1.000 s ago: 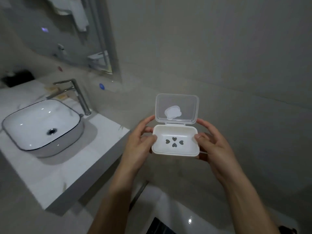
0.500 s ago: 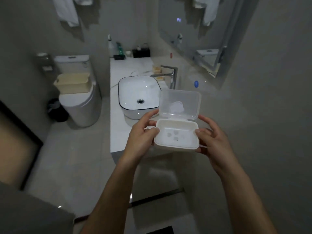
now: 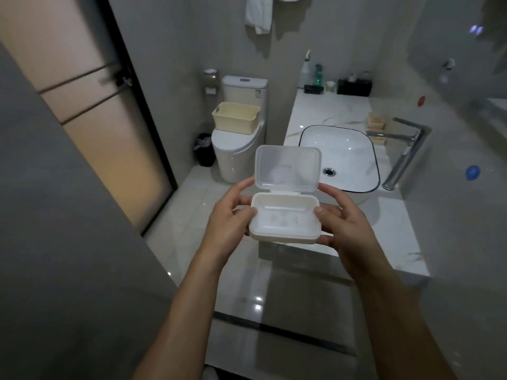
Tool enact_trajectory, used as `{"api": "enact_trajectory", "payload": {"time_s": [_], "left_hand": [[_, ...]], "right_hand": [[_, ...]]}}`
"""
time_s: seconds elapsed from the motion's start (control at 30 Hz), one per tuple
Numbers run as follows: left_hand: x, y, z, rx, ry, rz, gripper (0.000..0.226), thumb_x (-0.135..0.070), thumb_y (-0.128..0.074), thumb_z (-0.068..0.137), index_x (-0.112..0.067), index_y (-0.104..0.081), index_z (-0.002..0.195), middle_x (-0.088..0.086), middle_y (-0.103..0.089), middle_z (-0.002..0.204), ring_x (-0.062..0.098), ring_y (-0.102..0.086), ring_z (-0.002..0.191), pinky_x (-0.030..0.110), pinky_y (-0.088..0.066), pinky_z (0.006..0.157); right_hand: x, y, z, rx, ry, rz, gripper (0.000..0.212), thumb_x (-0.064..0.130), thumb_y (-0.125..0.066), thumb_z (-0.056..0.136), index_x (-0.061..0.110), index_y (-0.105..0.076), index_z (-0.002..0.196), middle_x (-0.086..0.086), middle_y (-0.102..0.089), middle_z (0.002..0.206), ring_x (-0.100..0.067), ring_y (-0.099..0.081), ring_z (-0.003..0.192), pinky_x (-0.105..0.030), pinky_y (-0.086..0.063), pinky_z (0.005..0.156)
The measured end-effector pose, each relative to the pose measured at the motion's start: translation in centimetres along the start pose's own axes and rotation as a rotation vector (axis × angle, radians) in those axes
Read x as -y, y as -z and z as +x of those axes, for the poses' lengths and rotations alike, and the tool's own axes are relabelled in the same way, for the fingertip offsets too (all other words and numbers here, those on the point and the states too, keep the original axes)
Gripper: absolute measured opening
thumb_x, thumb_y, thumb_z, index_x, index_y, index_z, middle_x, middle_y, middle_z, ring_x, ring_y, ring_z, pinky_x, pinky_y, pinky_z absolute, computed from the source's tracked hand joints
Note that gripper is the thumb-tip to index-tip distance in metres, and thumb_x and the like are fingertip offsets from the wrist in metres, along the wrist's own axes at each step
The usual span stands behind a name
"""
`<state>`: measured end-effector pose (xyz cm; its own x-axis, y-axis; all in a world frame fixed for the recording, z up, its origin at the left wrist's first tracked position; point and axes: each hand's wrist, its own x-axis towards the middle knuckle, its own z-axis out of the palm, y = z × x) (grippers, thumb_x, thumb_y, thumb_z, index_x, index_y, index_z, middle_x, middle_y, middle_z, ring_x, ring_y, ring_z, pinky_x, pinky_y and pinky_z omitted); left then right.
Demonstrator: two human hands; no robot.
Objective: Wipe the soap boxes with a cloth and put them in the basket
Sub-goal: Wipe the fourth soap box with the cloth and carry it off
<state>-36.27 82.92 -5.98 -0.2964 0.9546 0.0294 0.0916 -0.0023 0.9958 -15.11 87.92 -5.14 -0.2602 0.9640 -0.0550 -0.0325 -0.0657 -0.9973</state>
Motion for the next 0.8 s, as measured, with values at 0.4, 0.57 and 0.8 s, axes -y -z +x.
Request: {"api": "enact_trajectory", "payload": {"time_s": [0.4,0.57,0.8], "left_hand": [[2.5,13.5,10.1,-0.064,0.044,0.014,0.062,-0.017,-0.054,0.071,-0.040,-0.059,0.129,-0.001,-0.071,0.095,0.013,-0.067,0.078,0.026,-0.053,0.058],[3.6,17.6,14.7,-0.033,0.066,0.016,0.063,-0.015,-0.054,0.073,-0.041,-0.057,0.131,-0.001,-0.071,0.100,0.015,-0.067,0.083,0.029,-0.053,0.061],[5.5,20.3,20.6,-0.014,0.100,0.023,0.064,-0.016,-0.055,0.073,-0.045,-0.056,0.131,-0.003,-0.070,0.104,0.016,-0.069,0.086,0.028,-0.054,0.060]], "right_hand": [[-1.7,-13.6,11.1,0.108,-0.018,-0.018,0.042,0.009,-0.056,0.098,0.037,-0.054,0.130,-0.006,-0.075,0.098,-0.022,-0.074,0.090,-0.032,-0.060,0.064],[-2.3,-17.8,15.1,0.099,-0.033,-0.012,0.043,0.009,-0.056,0.099,0.034,-0.052,0.134,-0.003,-0.076,0.100,-0.021,-0.074,0.091,-0.032,-0.060,0.065],[-3.1,-20.7,21.2,0.088,-0.058,-0.033,0.042,0.009,-0.056,0.099,0.037,-0.053,0.130,0.005,-0.077,0.096,-0.016,-0.074,0.090,-0.030,-0.061,0.063]]}}
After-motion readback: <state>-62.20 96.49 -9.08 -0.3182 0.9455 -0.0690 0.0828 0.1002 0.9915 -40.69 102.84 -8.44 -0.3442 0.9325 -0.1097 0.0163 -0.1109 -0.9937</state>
